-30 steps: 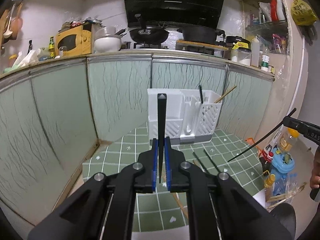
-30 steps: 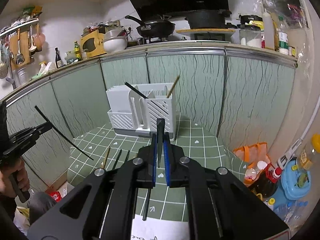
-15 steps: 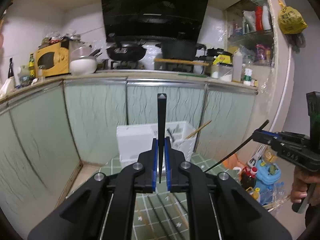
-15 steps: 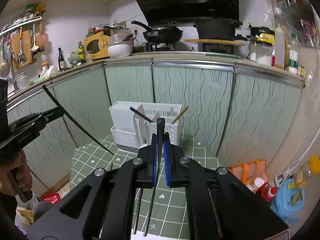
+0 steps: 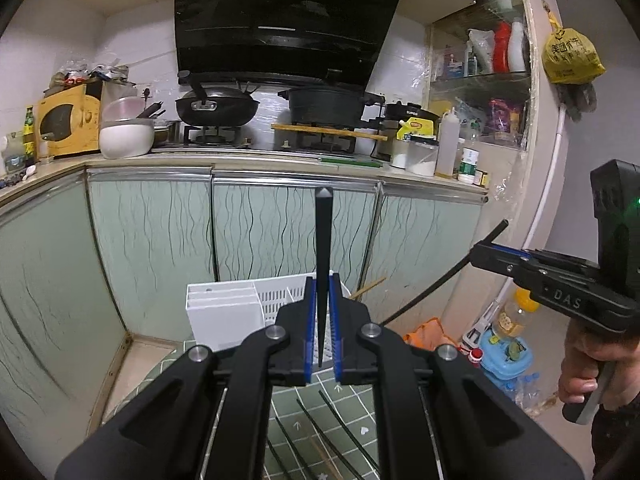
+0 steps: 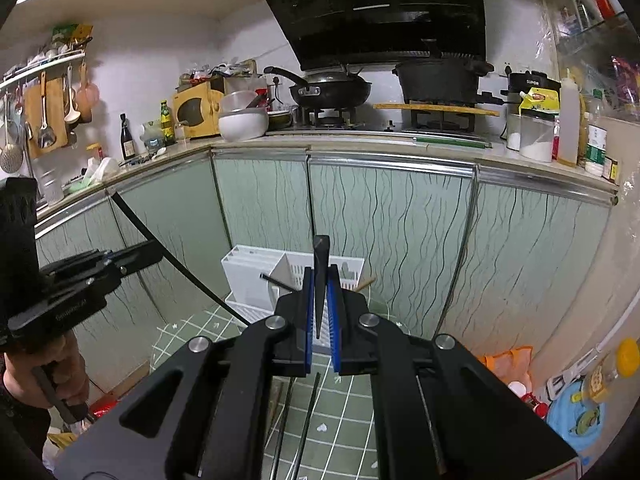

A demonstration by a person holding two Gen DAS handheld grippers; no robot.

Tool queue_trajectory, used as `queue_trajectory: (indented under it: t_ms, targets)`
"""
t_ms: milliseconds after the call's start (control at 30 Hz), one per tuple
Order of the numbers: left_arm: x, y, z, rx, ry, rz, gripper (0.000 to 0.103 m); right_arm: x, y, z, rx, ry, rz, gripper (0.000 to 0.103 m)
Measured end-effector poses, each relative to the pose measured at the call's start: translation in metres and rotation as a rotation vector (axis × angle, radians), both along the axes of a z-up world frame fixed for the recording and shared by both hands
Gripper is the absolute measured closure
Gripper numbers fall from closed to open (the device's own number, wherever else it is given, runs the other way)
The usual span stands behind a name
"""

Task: Organize utensils
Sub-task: 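Lift both black chopsticks and carry them to the white holder, then drop the black chopsticks into the holder by opening both grippers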

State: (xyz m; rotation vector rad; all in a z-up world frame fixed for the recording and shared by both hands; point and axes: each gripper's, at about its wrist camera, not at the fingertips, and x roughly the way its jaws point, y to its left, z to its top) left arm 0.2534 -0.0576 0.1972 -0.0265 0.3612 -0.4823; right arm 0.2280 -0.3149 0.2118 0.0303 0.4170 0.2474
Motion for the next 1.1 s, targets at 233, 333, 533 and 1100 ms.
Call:
queue_trajectory:
  t_ms: [233, 333, 533, 1100]
  targets:
    - [0.033, -0.012, 0.014, -0.009, -0.014, 0.002, 0.097, 0.029, -0.007, 0.011, 0.031, -0.022, 0.009, 0.097]
    - [0.053, -0.018, 0.014, 0.000, -0.014, 0.011, 0.097, 0.041, -0.007, 0.013, 0.021, -0.026, 0.002, 0.097]
    - [0.092, -0.025, 0.013, -0.026, 0.010, 0.010, 0.097, 0.077, -0.012, 0.013, 0.015, -0.007, -0.013, 0.097]
    - [0.152, -0.050, -0.051, 0.067, 0.086, -0.002, 0.094, 0.149, -0.014, -0.053, -0.040, 0.089, 0.046, 0.061]
